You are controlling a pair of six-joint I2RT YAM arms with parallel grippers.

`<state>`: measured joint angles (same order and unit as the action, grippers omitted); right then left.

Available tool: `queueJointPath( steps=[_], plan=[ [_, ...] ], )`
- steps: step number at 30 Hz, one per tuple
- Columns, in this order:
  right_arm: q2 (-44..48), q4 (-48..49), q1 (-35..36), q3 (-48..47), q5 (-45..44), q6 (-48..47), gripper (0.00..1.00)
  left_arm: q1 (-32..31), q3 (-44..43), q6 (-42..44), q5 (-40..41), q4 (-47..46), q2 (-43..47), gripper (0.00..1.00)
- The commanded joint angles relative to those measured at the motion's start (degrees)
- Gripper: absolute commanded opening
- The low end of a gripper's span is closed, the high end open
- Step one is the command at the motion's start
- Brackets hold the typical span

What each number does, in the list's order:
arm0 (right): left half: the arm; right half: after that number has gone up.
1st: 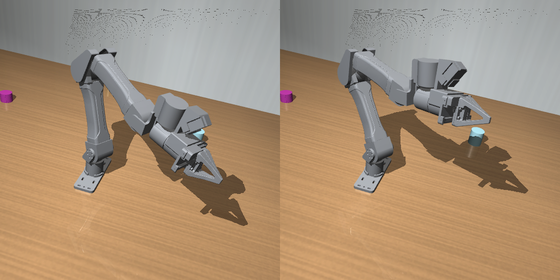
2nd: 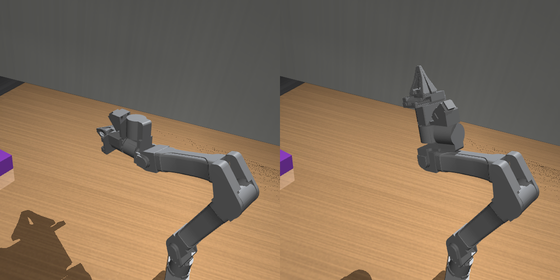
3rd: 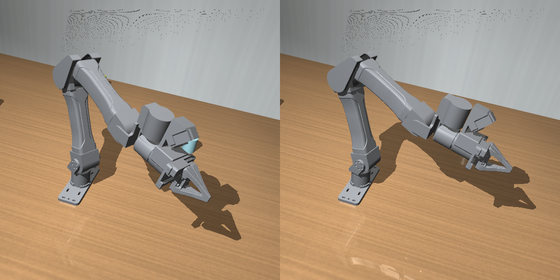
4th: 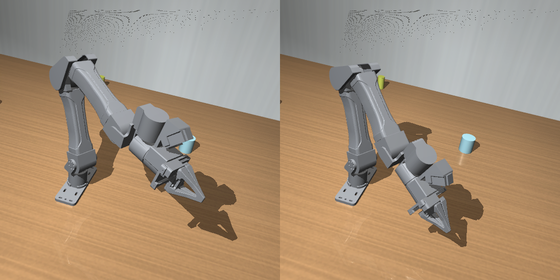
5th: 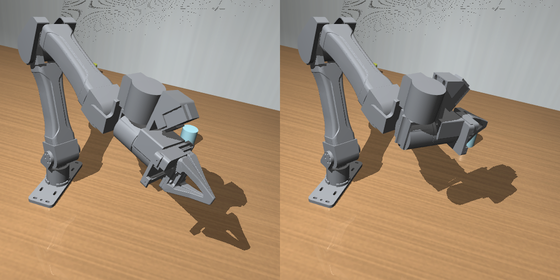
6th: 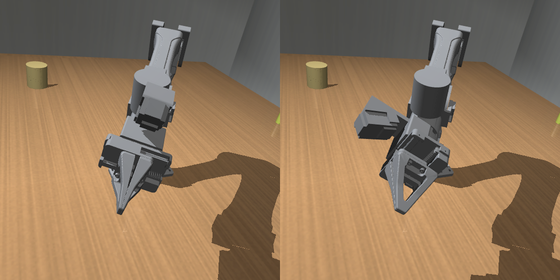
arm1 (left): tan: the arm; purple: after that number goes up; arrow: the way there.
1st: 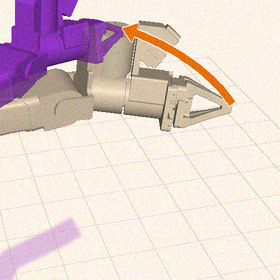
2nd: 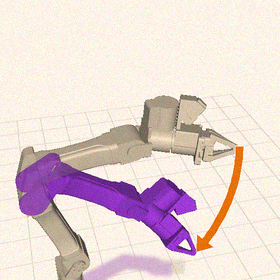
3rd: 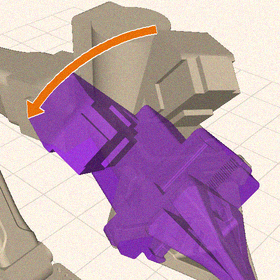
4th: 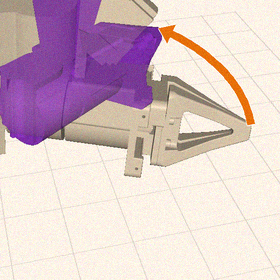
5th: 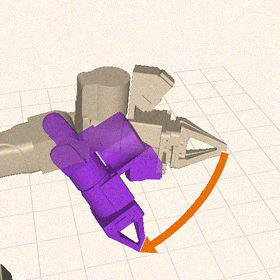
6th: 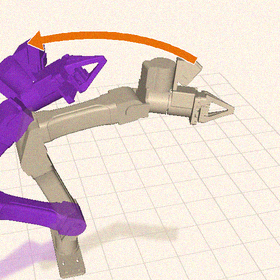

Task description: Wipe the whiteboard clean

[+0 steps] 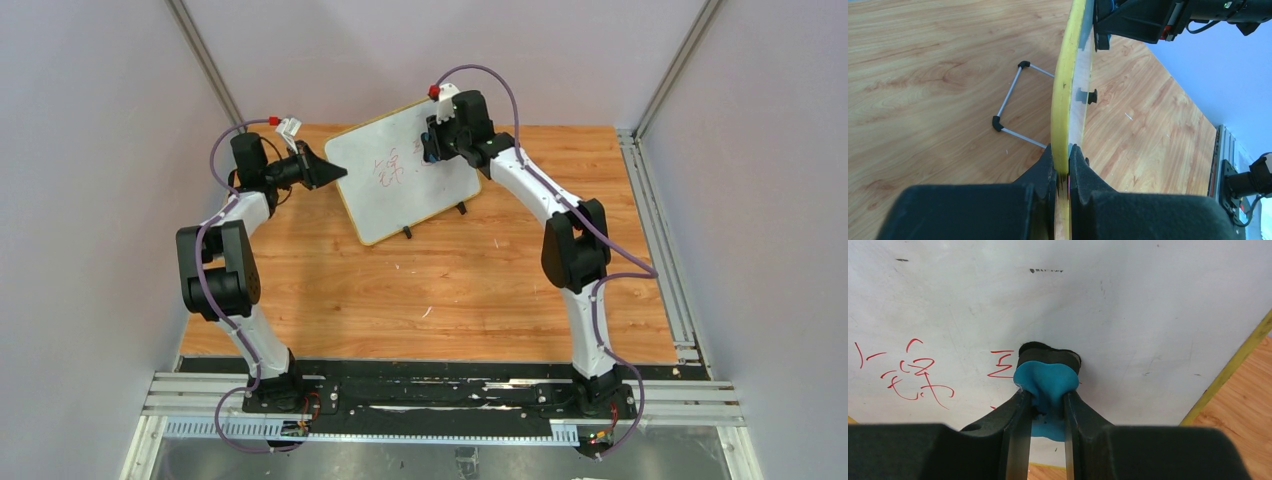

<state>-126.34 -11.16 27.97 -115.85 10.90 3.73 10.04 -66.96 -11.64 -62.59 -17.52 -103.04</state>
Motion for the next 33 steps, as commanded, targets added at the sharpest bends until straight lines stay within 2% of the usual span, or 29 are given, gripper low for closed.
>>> queueJointPath(
  steps=[1, 12, 20, 33],
  plan=[
    [-1.3, 0.7, -1.1, -1.3, -6.1, -3.7, 0.0, 0.2, 1.6, 13.2, 8.4, 4.8, -0.9, 0.0],
    [0.0, 3.9, -4.6, 0.9, -8.9, -5.2, 0.01, 0.2, 1.1, 15.4, 8.5, 7.4, -0.9, 0.0],
    [0.3, 4.8, -4.6, 1.6, -6.7, -4.0, 0.0, 0.2, 1.0, 16.7, 8.8, 9.0, -0.8, 0.0],
    [3.2, 8.7, 3.7, 6.8, -6.9, -3.5, 0.01, 0.0, 1.3, 16.6, 9.1, 9.0, -0.7, 0.0]
  ],
)
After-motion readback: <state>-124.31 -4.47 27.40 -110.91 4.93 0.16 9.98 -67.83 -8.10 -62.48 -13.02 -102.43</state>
